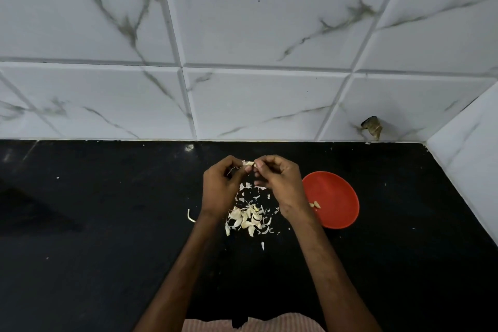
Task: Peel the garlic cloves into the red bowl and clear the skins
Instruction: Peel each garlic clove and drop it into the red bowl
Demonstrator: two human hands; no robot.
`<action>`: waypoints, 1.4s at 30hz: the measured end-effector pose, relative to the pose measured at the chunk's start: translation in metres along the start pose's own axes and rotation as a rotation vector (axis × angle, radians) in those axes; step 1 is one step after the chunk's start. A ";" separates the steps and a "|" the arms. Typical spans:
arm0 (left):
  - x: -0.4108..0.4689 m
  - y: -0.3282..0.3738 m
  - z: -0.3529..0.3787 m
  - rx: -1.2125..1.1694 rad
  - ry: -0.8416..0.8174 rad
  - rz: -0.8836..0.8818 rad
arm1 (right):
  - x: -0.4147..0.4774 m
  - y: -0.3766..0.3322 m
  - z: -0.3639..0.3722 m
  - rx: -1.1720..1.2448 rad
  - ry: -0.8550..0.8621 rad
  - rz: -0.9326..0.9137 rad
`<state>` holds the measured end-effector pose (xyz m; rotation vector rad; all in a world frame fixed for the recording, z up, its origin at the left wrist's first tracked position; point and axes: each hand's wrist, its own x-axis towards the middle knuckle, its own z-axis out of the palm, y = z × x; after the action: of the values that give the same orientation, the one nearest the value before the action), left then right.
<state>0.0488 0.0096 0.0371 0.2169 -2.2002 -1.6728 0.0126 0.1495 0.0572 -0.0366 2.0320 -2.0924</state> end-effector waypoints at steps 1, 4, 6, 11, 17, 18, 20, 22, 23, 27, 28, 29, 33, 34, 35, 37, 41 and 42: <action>0.000 0.001 -0.001 -0.008 0.003 -0.006 | 0.000 0.000 -0.001 0.029 -0.016 0.002; 0.002 0.002 -0.002 -0.015 -0.017 -0.012 | -0.001 -0.001 0.000 -0.018 -0.059 -0.040; 0.002 0.003 -0.001 -0.008 -0.045 -0.015 | -0.001 -0.001 0.002 -0.072 -0.049 -0.084; 0.005 0.004 -0.003 -0.031 -0.133 -0.022 | 0.001 0.001 0.003 -0.034 0.019 -0.056; 0.000 0.002 0.004 0.025 -0.183 -0.014 | 0.001 0.006 0.003 0.043 0.015 -0.008; 0.000 0.002 0.005 0.048 -0.169 -0.013 | 0.001 0.007 0.004 0.024 0.023 -0.027; 0.000 0.003 0.007 0.133 -0.134 0.000 | 0.000 0.009 0.006 -0.036 0.043 -0.077; 0.002 0.005 0.010 0.229 -0.103 0.002 | -0.001 0.010 0.008 -0.104 0.059 -0.139; 0.003 0.006 0.011 0.254 -0.089 -0.009 | -0.002 0.011 0.009 -0.134 0.071 -0.174; 0.008 0.009 0.014 0.119 -0.082 -0.145 | -0.002 0.011 0.009 -0.194 0.111 -0.278; 0.008 0.009 0.014 0.004 -0.084 -0.188 | -0.003 0.011 0.009 -0.181 0.111 -0.279; 0.007 0.009 0.013 -0.094 -0.081 -0.211 | -0.004 0.010 0.010 -0.155 0.116 -0.264; 0.000 0.007 0.014 -0.207 -0.098 -0.106 | 0.000 0.005 0.010 0.016 0.185 -0.084; 0.000 0.006 0.014 -0.187 -0.098 -0.075 | 0.001 0.004 0.009 0.042 0.188 -0.040; 0.000 0.004 0.014 -0.144 -0.095 -0.042 | 0.002 0.004 0.007 0.053 0.180 -0.007; 0.001 -0.002 0.011 0.002 -0.095 0.040 | 0.002 0.005 0.006 0.048 0.156 0.025; 0.003 -0.007 0.006 0.368 -0.091 0.134 | 0.000 0.009 0.003 -0.120 0.149 -0.089; 0.003 -0.007 0.006 0.365 -0.100 0.121 | 0.000 0.010 0.002 -0.172 0.140 -0.129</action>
<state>0.0428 0.0115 0.0294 0.0923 -2.5275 -1.2342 0.0141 0.1471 0.0477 -0.0518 2.3478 -2.0389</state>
